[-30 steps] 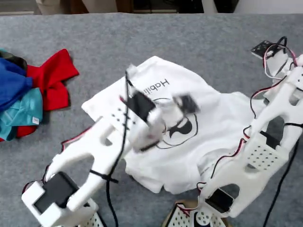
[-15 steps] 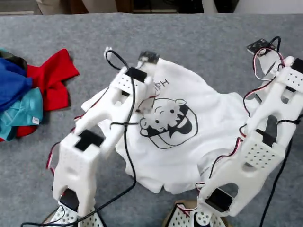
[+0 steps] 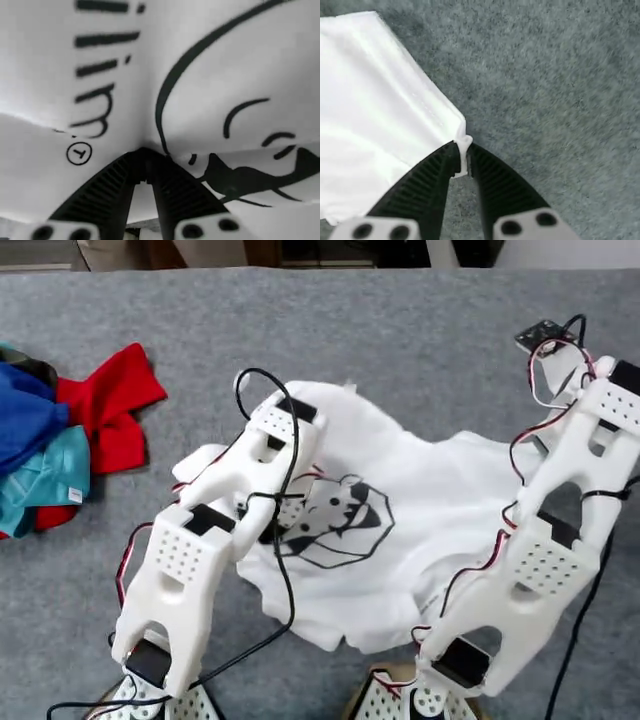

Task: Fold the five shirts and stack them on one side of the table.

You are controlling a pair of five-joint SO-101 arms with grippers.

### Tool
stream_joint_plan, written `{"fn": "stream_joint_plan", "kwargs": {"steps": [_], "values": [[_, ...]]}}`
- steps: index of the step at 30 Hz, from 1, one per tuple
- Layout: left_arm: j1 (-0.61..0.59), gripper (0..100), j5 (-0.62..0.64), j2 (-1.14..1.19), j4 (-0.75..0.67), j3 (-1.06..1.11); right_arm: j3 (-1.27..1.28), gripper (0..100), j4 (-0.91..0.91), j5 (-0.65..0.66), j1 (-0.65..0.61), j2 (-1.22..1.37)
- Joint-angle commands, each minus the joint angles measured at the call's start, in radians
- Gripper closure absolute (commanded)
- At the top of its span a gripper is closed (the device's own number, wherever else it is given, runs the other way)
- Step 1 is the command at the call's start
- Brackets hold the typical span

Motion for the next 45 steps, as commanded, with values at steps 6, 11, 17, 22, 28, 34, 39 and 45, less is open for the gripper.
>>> {"fn": "stream_joint_plan", "kwargs": {"steps": [6,11,17,22,28,34,39,45], "values": [[0.054,98,-0.135,-0.174,0.043,0.104,0.001,99.8,-0.015,-0.012,-0.051,-0.01],[0.18,98,-0.172,-0.335,0.041,0.204,0.001,99.8,-0.015,-0.015,-0.074,-0.01],[0.117,98,-0.115,-0.417,0.04,0.025,-0.005,99.8,-0.015,-0.017,-0.076,0.016],[-0.095,98,0.126,-0.36,-0.021,-0.342,-0.005,99.8,-0.015,-0.018,-0.076,0.067],[-0.146,95,0.316,-0.128,-0.262,-0.66,-0.001,99.8,-0.071,-0.118,-0.082,0.088],[-0.115,83,0.459,0.15,-0.275,-0.865,0.004,99.8,-0.11,-0.356,-0.082,0.113],[-0.089,86,0.488,0.323,-0.219,-0.947,-0.001,99.8,-0.219,-0.519,-0.071,0.194],[-0.028,97,0.486,0.41,-0.08,-1.013,-0.076,99.7,-0.245,-0.565,-0.064,0.232]]}}
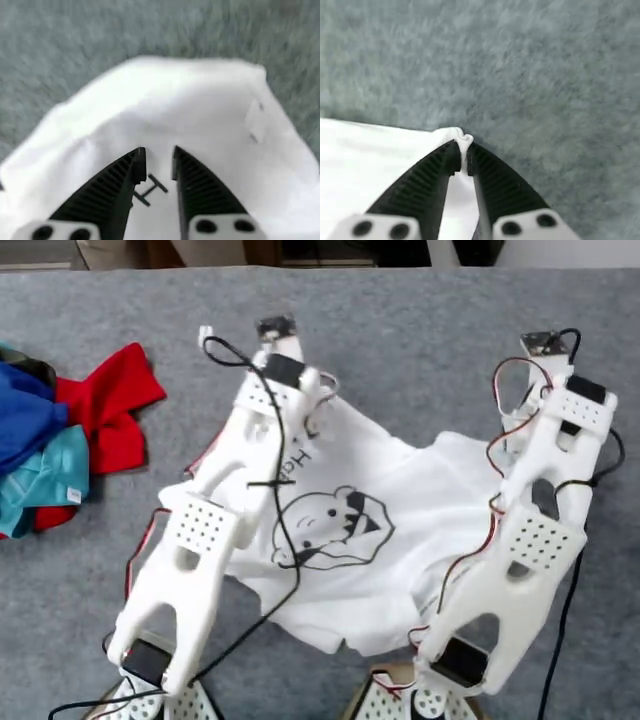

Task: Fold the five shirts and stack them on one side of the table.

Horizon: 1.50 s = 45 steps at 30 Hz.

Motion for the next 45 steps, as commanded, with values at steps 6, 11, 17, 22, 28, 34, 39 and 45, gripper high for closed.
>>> {"fn": "stream_joint_plan", "kwargs": {"steps": [6,11,17,22,28,34,39,45], "values": [[0.095,98,0.011,0.077,0.146,-0.054,-0.125,99.7,-0.021,-0.015,0.002,0.048],[0.213,98,-0.009,0.099,0.169,-0.026,-0.16,99.7,-0.017,-0.015,0.015,0.071],[0.278,98,-0.063,0.093,0.167,-0.055,-0.162,99.7,-0.026,-0.012,0.039,0.071],[0.149,89,-0.061,0.091,0.167,-0.172,-0.162,99.7,-0.026,0.015,0.036,0.073],[-0.054,82,-0.066,0.039,0.167,-0.302,-0.162,99.7,-0.026,0.029,0.033,0.073],[-0.167,81,-0.068,-0.042,0.163,-0.308,-0.162,99.7,-0.028,0.028,0.031,0.073],[-0.195,82,-0.028,-0.042,0.038,-0.299,-0.162,99.7,-0.028,0.028,0.031,0.074],[-0.118,82,0.017,-0.042,-0.075,-0.299,-0.162,99.7,-0.028,0.028,0.031,0.074]]}}
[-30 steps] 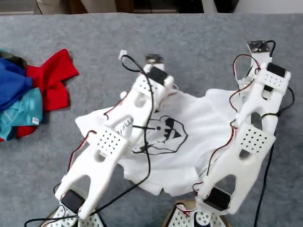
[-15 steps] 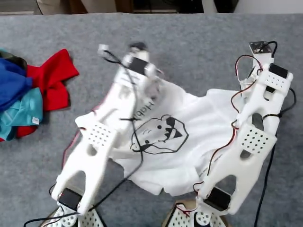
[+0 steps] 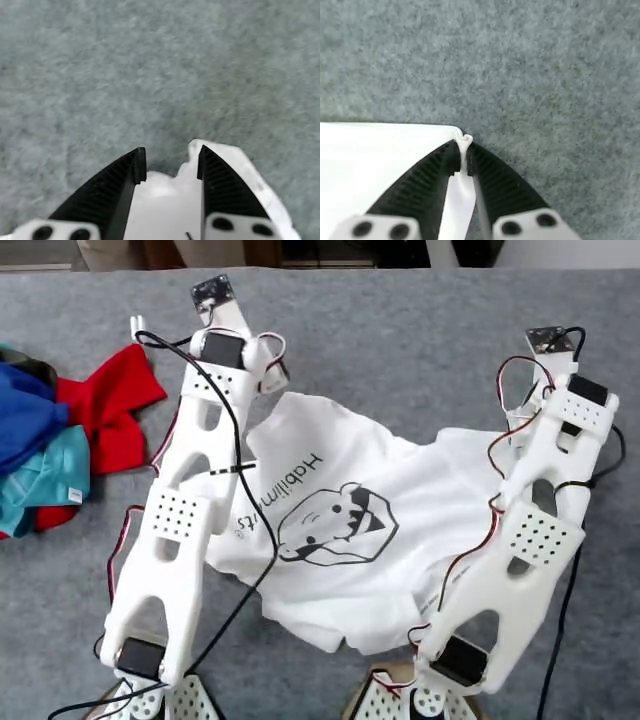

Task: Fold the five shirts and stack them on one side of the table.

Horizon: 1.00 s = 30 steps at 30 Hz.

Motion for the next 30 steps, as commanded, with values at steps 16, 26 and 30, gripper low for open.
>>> {"fn": "stream_joint_plan", "kwargs": {"steps": [16,26,30], "values": [[0.107,82,0.072,-0.01,-0.269,0.25,-0.047,99.7,-0.029,0.0,0.016,-0.007],[0.15,81,0.078,-0.008,0.005,0.141,-0.047,99.7,-0.029,0.003,0.015,-0.007],[0.153,81,0.078,-0.012,0.054,0.084,-0.047,99.7,-0.029,0.003,0.015,-0.007]]}}
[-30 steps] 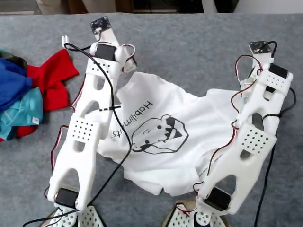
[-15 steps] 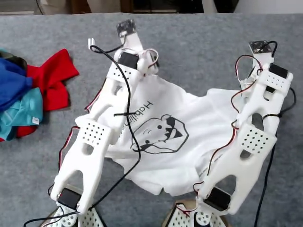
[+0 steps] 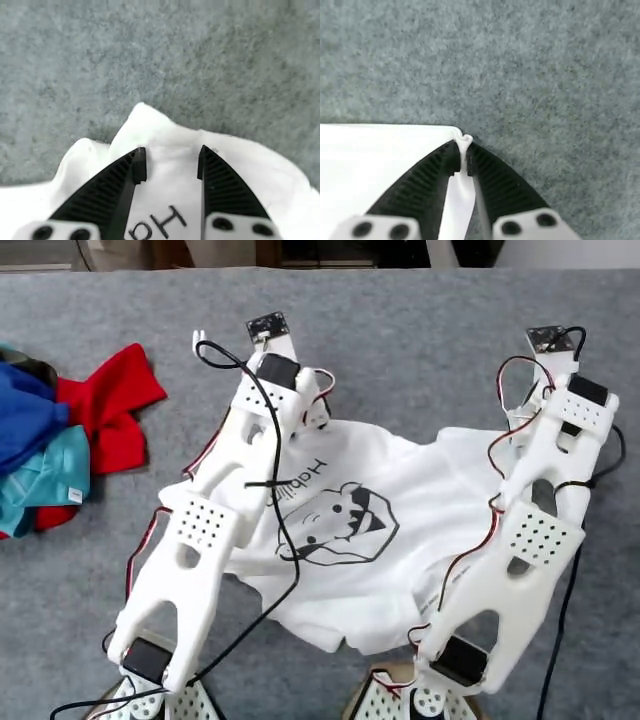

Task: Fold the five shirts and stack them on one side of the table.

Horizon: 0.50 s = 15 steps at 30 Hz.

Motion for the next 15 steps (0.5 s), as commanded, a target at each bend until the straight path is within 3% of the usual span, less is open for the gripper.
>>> {"fn": "stream_joint_plan", "kwargs": {"steps": [1,6,11,15], "values": [[0.006,81,0.011,-0.021,0.029,-0.095,-0.047,99.7,-0.018,0.003,0.015,-0.007],[-0.021,81,0.006,-0.013,-0.009,-0.193,-0.045,99.7,-0.018,0.003,0.015,-0.007],[-0.091,81,0.012,0.031,-0.169,-0.137,-0.045,99.7,-0.018,0.003,0.015,-0.007],[-0.107,81,0.014,0.058,-0.18,-0.064,-0.045,99.7,-0.018,0.003,0.015,-0.007]]}}
